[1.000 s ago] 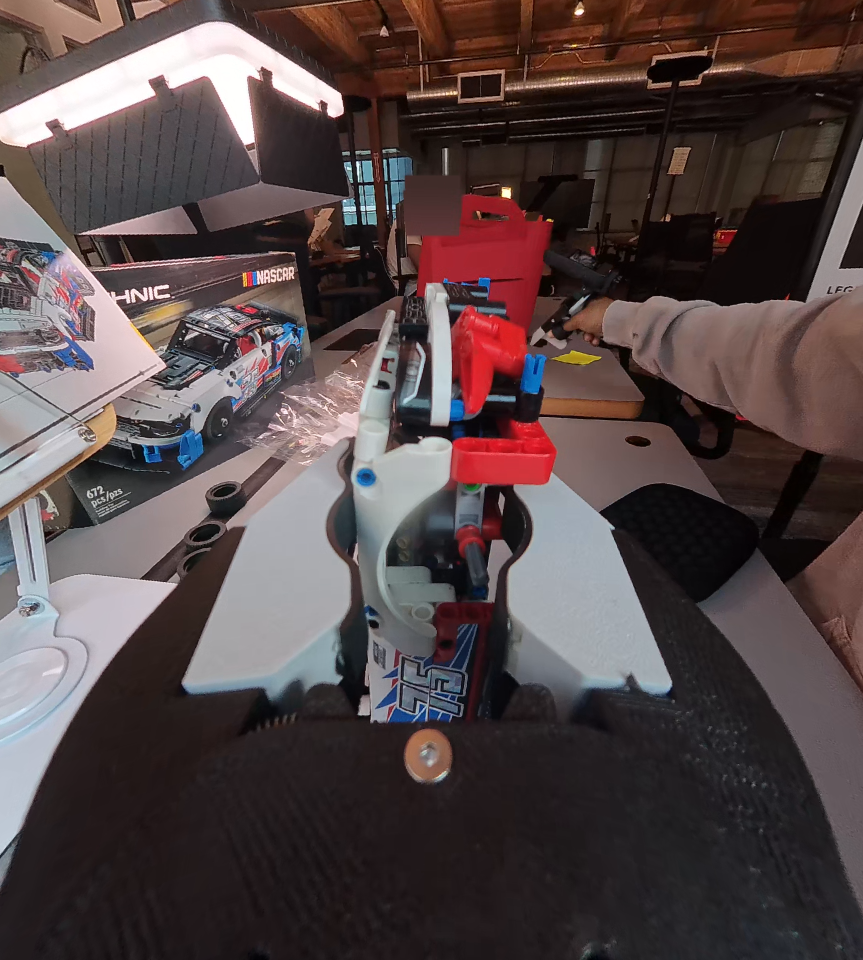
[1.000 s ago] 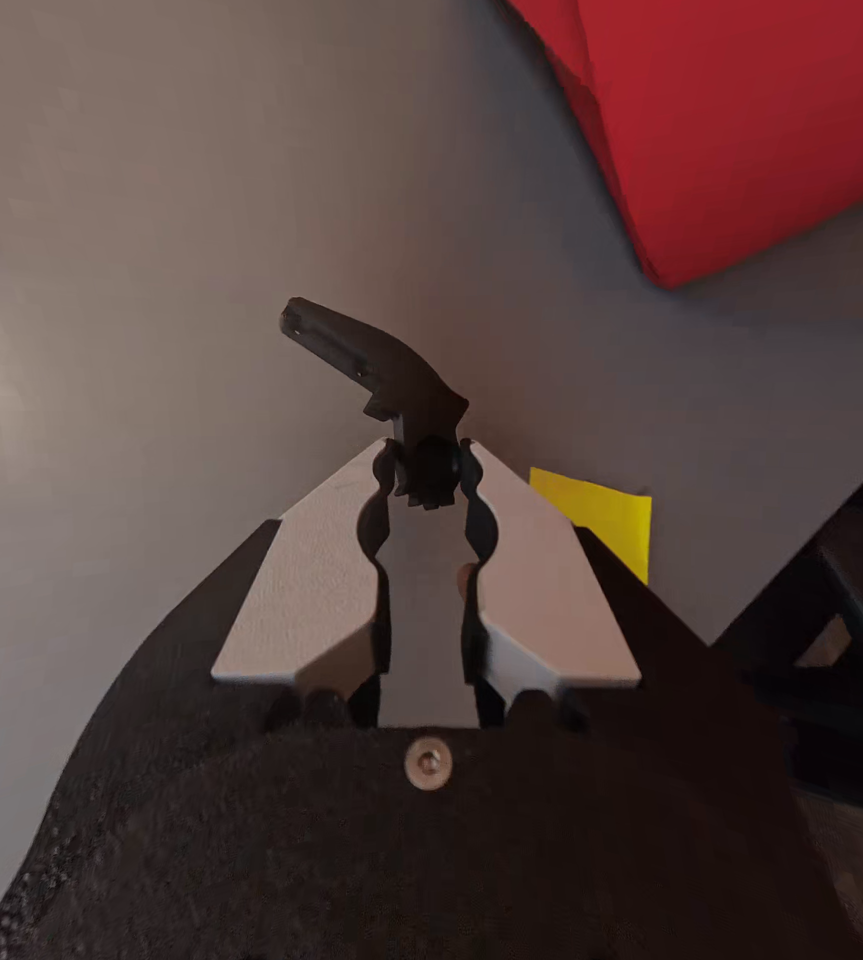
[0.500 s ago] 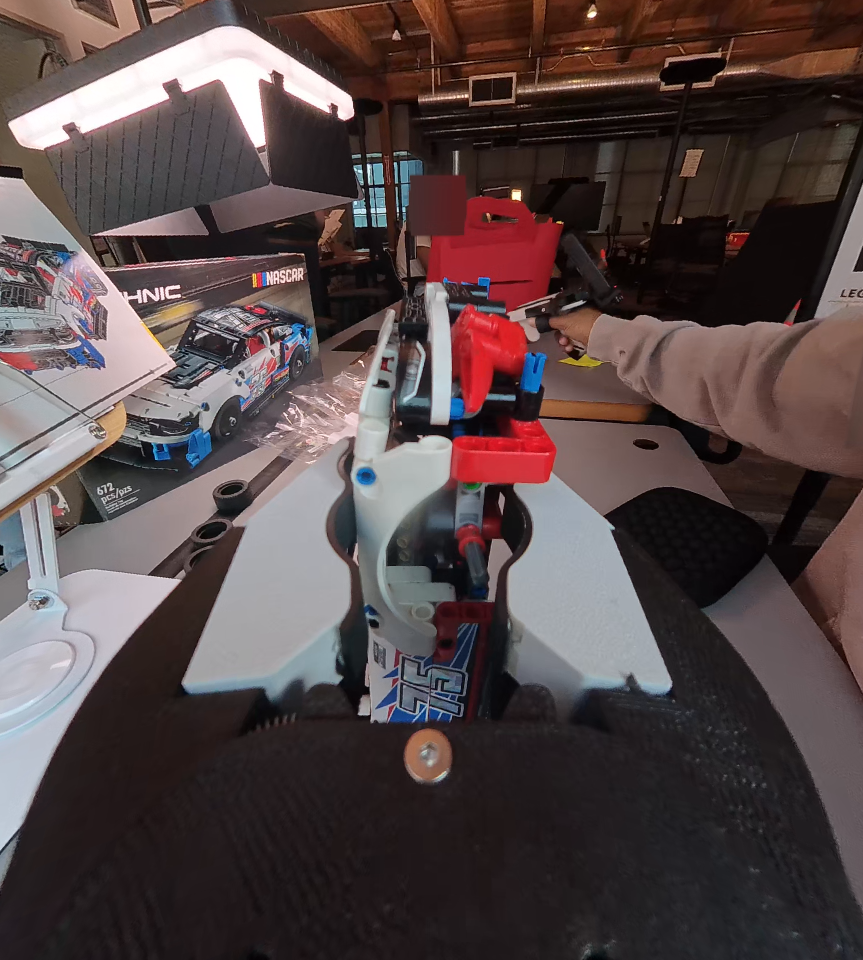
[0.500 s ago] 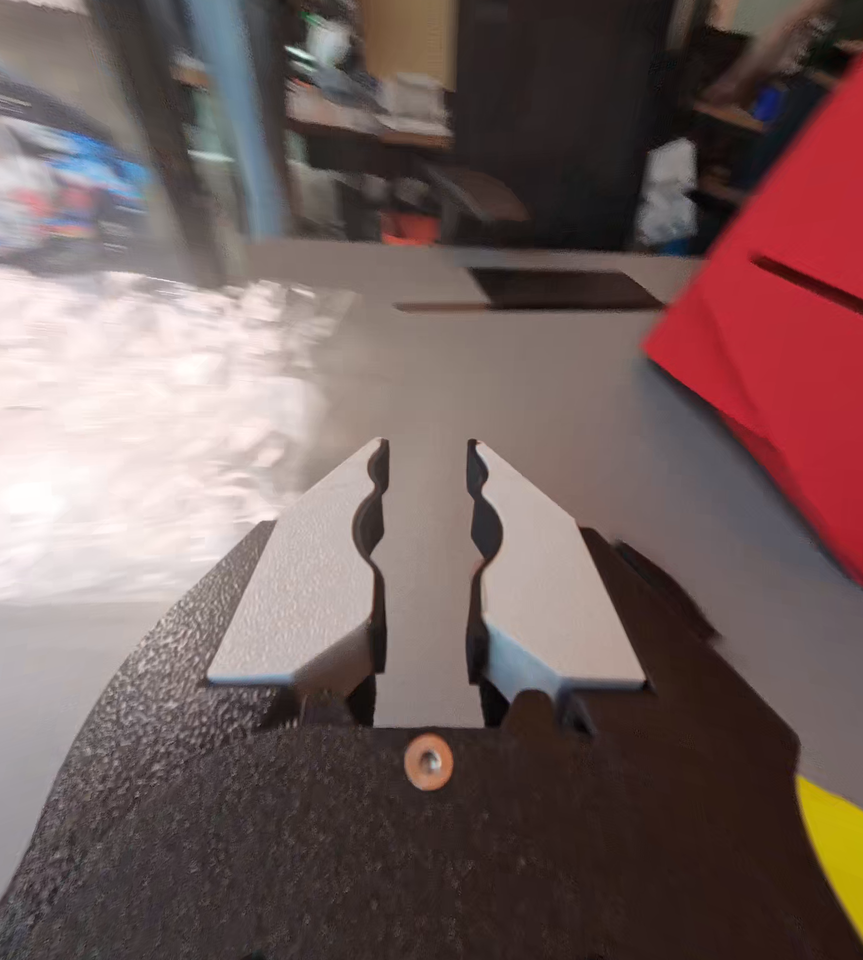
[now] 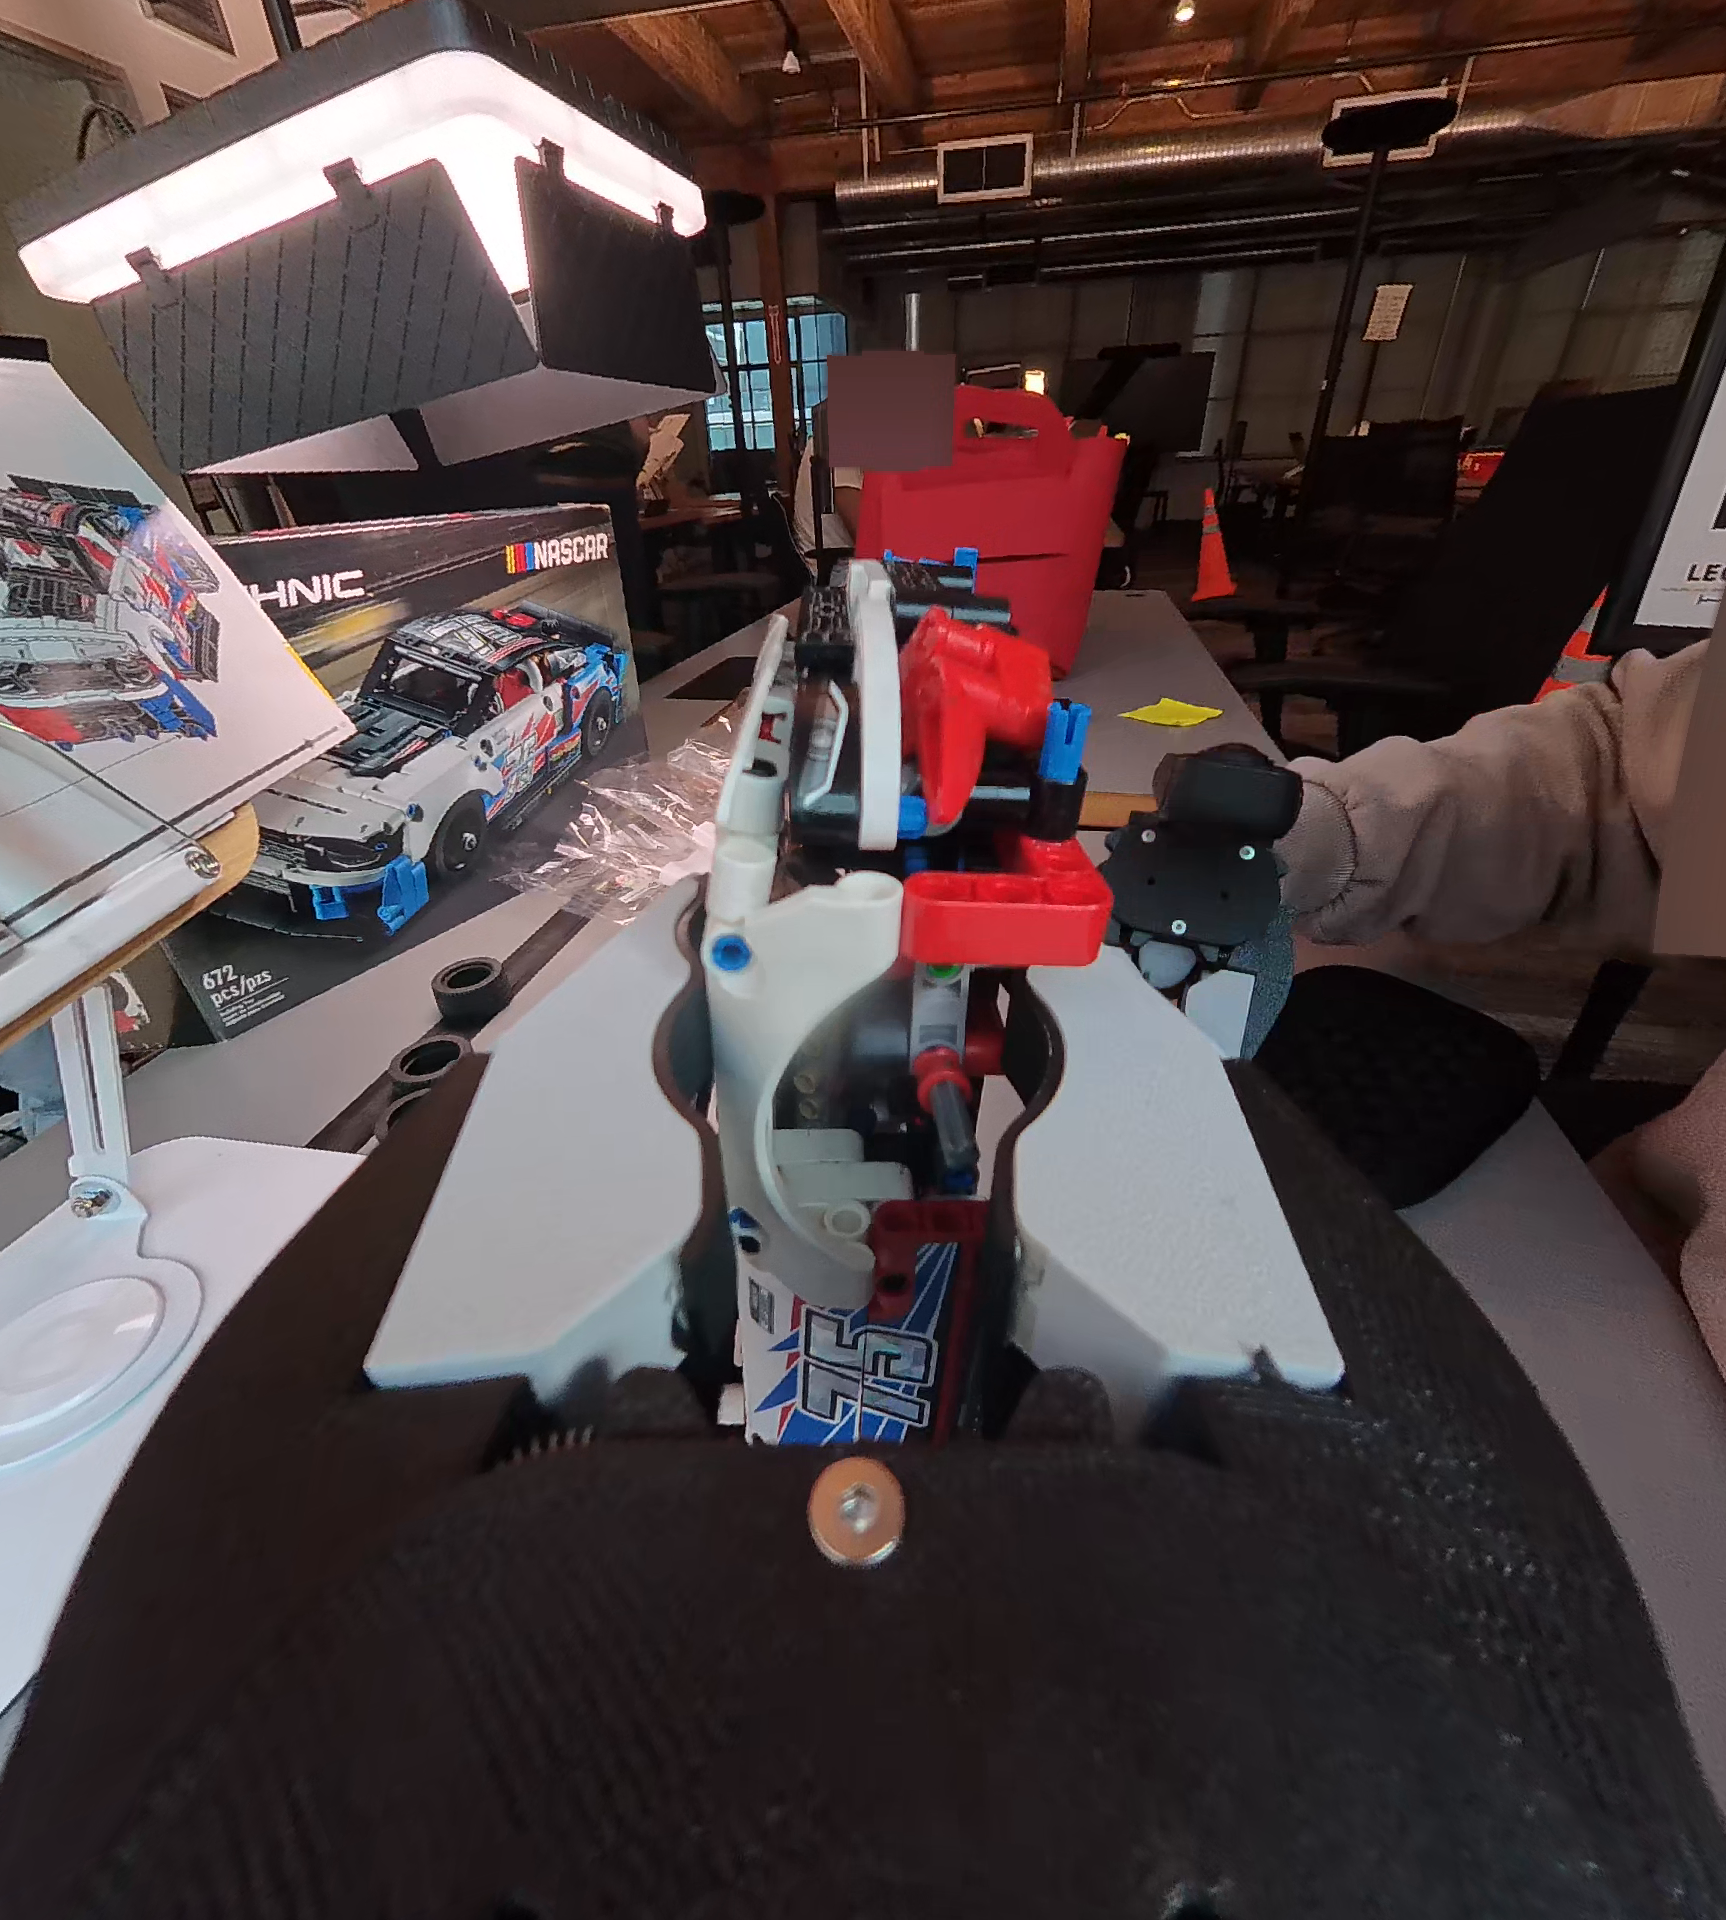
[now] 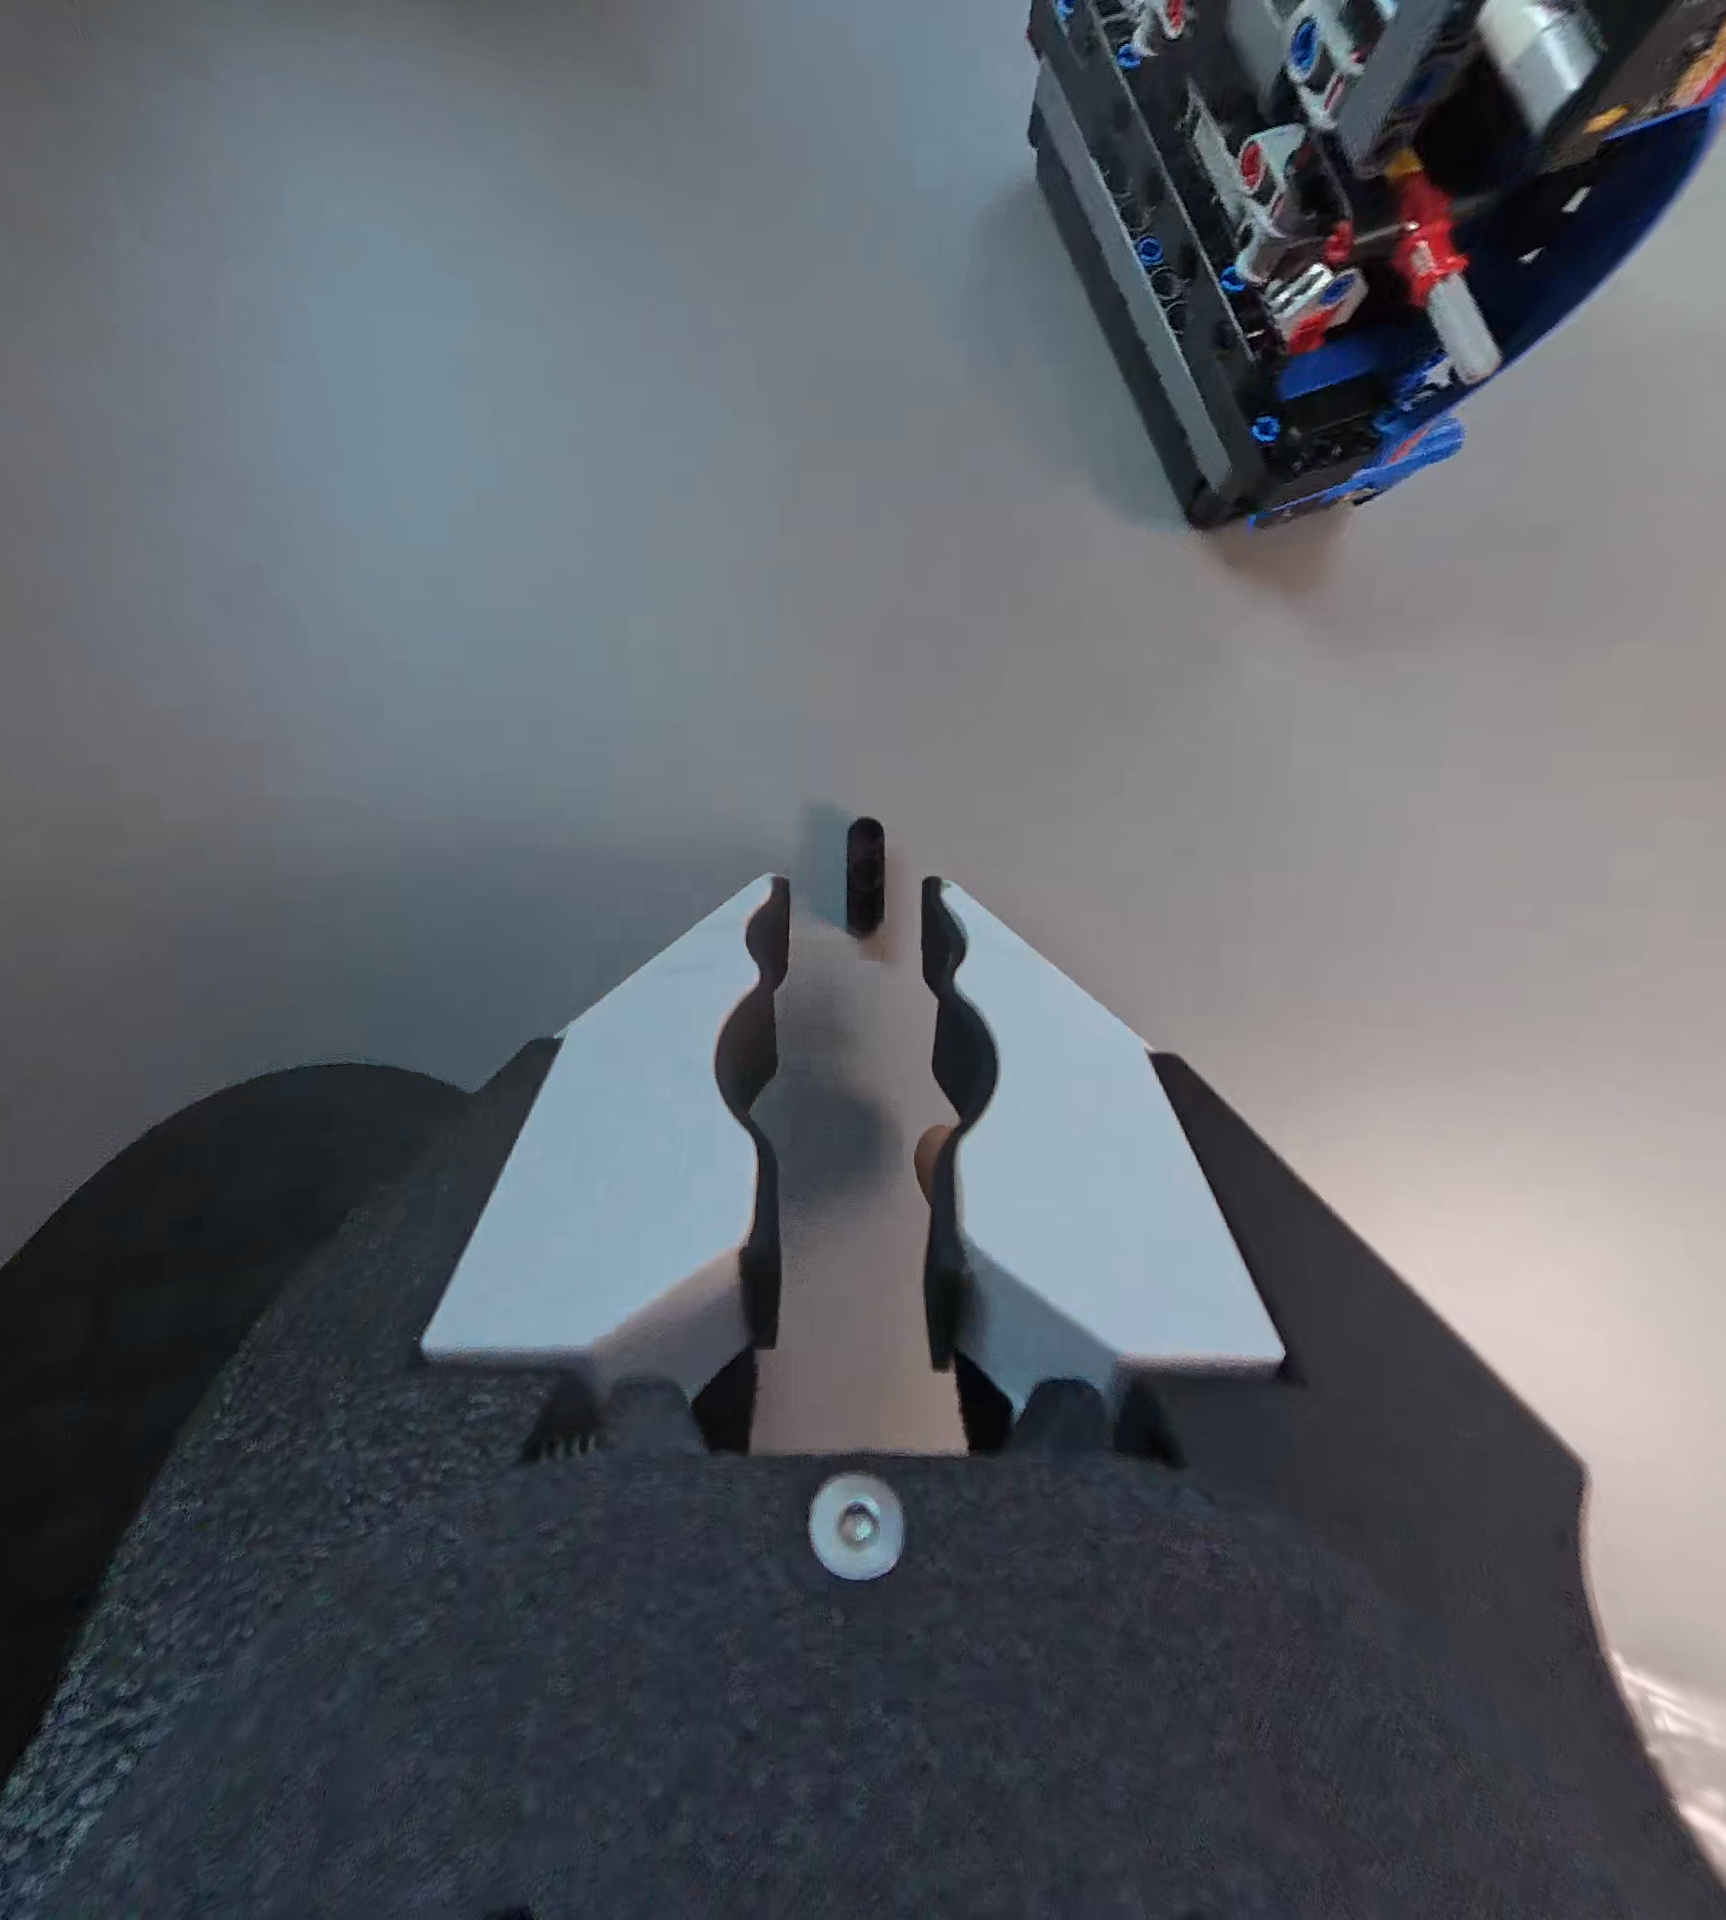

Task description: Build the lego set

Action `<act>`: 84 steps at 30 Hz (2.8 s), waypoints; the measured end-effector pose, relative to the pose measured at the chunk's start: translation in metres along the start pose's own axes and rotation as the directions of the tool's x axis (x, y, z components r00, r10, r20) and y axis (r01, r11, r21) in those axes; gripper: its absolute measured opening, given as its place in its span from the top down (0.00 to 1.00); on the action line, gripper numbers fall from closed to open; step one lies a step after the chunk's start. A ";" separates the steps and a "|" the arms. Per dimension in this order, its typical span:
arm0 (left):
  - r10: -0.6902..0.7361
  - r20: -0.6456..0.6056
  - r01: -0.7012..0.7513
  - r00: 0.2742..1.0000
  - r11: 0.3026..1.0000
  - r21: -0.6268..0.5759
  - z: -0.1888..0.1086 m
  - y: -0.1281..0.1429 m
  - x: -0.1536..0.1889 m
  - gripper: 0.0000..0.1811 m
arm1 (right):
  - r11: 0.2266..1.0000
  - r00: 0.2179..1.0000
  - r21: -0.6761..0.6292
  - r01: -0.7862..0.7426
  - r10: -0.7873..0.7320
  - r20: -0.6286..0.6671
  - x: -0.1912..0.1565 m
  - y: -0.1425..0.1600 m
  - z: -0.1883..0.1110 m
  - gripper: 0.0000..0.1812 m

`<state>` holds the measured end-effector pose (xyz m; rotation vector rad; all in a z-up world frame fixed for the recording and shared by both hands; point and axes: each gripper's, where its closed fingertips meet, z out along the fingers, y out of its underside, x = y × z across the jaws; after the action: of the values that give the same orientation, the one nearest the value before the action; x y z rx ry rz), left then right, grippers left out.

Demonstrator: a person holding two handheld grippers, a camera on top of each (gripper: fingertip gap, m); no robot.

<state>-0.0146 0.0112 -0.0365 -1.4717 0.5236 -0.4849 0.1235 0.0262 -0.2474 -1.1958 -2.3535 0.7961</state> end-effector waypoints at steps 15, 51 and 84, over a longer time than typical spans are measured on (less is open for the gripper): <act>0.008 0.020 -0.008 1.000 1.000 0.029 0.002 -0.002 -0.004 0.67 | 0.998 0.999 -0.043 -0.035 0.036 0.028 0.002 0.004 0.011 0.97; 0.017 -0.024 -0.018 1.000 0.999 -0.028 0.004 0.001 0.008 0.69 | 0.955 0.958 0.091 0.284 -0.279 -0.064 0.066 -0.243 -0.141 0.98; -0.016 -0.119 0.022 0.993 0.999 0.049 -0.002 -0.004 0.014 0.69 | 0.972 0.971 0.001 0.237 -0.236 0.044 0.051 -0.240 -0.145 0.97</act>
<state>-0.0043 0.0007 -0.0331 -1.4064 0.5875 -0.5997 0.0311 -0.0009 0.0209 -0.8841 -2.4749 0.7421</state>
